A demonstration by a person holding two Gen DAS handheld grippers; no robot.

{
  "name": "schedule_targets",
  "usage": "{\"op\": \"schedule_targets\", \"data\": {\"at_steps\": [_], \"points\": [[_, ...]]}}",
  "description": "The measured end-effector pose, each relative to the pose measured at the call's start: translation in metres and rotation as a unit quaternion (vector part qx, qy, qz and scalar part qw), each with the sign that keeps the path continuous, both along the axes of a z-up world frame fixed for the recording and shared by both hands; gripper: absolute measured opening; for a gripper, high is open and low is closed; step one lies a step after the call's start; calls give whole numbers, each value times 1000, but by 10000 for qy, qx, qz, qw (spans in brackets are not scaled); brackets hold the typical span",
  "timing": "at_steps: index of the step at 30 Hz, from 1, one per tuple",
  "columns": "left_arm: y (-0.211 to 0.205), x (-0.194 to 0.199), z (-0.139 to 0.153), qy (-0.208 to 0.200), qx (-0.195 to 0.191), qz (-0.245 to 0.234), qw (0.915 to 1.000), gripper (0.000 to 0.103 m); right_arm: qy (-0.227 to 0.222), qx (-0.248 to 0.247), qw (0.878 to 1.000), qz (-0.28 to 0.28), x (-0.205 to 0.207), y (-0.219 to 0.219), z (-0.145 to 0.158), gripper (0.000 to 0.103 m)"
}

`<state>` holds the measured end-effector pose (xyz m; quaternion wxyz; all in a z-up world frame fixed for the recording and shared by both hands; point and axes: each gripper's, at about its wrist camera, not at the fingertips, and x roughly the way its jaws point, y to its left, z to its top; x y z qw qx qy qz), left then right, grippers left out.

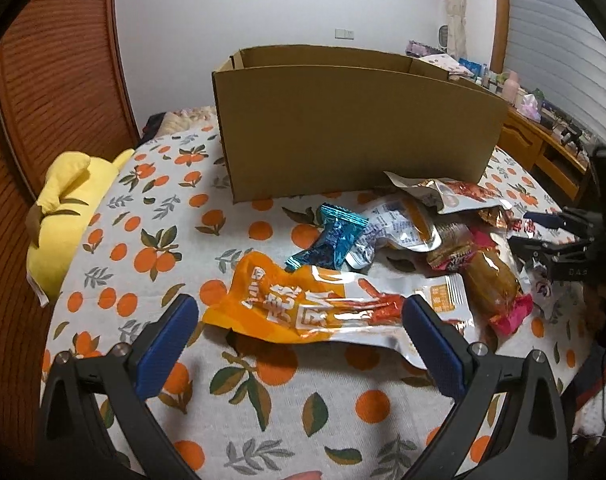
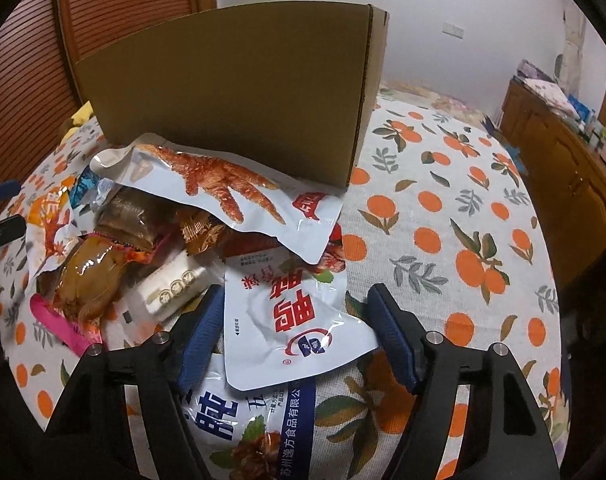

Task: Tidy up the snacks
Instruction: 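Grasp the orange snack packet with the left gripper while the right gripper grasps the white duck packet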

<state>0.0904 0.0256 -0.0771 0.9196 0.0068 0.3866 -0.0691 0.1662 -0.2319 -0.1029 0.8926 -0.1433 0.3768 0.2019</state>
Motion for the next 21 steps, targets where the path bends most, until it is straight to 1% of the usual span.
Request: {"op": "schedule_targets", "data": {"at_steps": [4, 7, 9, 13, 15, 18, 21], "points": [[9, 12, -4, 287, -165, 51, 9994, 99, -30, 19, 10000, -43, -1, 0, 0, 74], [13, 16, -8, 435, -292, 131, 9985, 98, -20, 23, 10000, -44, -1, 1, 0, 74], [14, 16, -11, 504, -311, 150, 9981, 98, -18, 23, 10000, -43, -1, 0, 0, 74], [13, 18, -21, 680, -104, 202, 9974, 99, -17, 28, 10000, -44, -1, 0, 0, 75], [17, 17, -22, 697, -75, 145, 9974, 100, -13, 36, 10000, -42, 0, -1, 0, 75], [29, 17, -22, 785, 103, 305, 9964, 99, -9, 37, 10000, -47, 0, 0, 0, 75], [43, 17, -23, 898, 165, 412, 9950, 98, -10, 38, 10000, -47, -1, -1, 0, 75]]}}
